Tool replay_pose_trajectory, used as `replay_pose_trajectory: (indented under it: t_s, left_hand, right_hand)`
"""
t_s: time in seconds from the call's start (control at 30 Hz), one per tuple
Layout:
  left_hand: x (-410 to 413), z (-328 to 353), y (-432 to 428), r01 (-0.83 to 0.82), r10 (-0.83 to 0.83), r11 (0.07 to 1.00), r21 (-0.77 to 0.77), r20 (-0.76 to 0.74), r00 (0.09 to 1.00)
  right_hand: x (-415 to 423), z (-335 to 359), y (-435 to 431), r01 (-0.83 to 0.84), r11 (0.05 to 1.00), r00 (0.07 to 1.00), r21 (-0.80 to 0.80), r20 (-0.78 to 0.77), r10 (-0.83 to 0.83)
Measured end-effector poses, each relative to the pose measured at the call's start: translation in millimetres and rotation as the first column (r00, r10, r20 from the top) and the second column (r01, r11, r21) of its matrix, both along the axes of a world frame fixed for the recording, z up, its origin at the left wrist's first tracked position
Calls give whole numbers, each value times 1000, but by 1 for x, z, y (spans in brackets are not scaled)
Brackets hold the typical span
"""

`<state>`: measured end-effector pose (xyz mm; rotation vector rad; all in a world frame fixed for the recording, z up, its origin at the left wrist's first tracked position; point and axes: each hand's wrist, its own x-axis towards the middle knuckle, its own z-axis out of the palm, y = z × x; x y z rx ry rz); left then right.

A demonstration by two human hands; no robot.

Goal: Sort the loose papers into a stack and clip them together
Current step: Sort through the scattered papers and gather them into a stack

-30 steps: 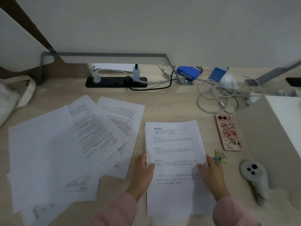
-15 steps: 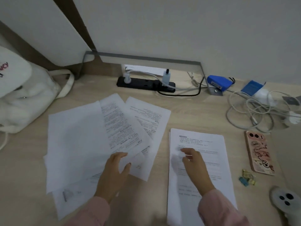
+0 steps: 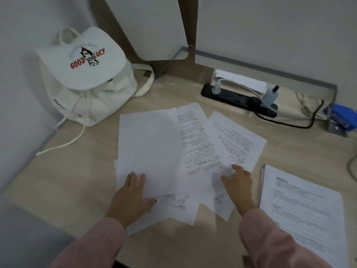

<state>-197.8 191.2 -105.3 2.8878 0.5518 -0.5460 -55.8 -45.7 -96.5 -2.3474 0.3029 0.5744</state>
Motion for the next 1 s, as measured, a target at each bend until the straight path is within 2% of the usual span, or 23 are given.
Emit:
replay_pose_trajectory:
  t_s: [0.07, 0.17, 0.33, 0.4, 0.47, 0.5, 0.53, 0.6, 0.67, 0.7, 0.83, 0.93, 1.0]
  left_hand:
    - [0, -6, 4, 92, -88, 995, 41, -84, 993]
    - [4, -18, 5, 113, -103, 992, 61, -157, 982]
    - [7, -21, 17, 142, -142, 990, 25, -3, 990]
    - [4, -12, 27, 136, -135, 991, 1, 140, 981]
    - [-2, -4, 39, 64, -27, 988, -139, 251, 968]
    - [-6, -5, 45, -18, 97, 968, -250, 308, 946]
    - [-9, -5, 51, -110, 222, 926, -360, 288, 931]
    - [-13, 4, 56, -212, 407, 767, -606, 203, 891]
    - [-8, 24, 59, -265, 542, 634, -727, 173, 823]
    - [-3, 33, 59, -265, 580, 596, -758, 177, 795]
    - [23, 81, 57, -144, 623, 523, -840, 262, 738]
    - [41, 122, 47, -39, 603, 487, -872, 303, 738]
    - [50, 148, 36, 39, 590, 423, -905, 307, 747]
  right_hand:
    - [5, -4, 2, 25, 998, 1000, -56, -8, -26]
    - [10, -8, 7, 28, 995, 999, -97, -23, -30]
    - [10, -6, 14, 45, 975, 999, -216, 10, -43]
    - [10, -8, 15, 31, 966, 999, -255, 16, -28]
    - [11, -8, 16, 72, 967, 997, -244, -9, -77]
    - [11, -9, 16, 82, 967, 995, -241, -27, -92]
    - [10, -10, 16, 79, 970, 995, -231, -44, -92]
    - [7, -10, 16, 91, 987, 995, -133, -27, -95]
    - [1, -3, 16, 157, 987, 988, 35, 4, -157]
    - [-1, 1, 15, 189, 977, 981, 99, 29, -192]
    - [-2, 22, 4, 271, 939, 943, 213, 139, -304]
    - [-1, 40, -5, 370, 840, 895, 397, 92, -437]
    - [-1, 54, -12, 382, 778, 874, 498, 79, -479]
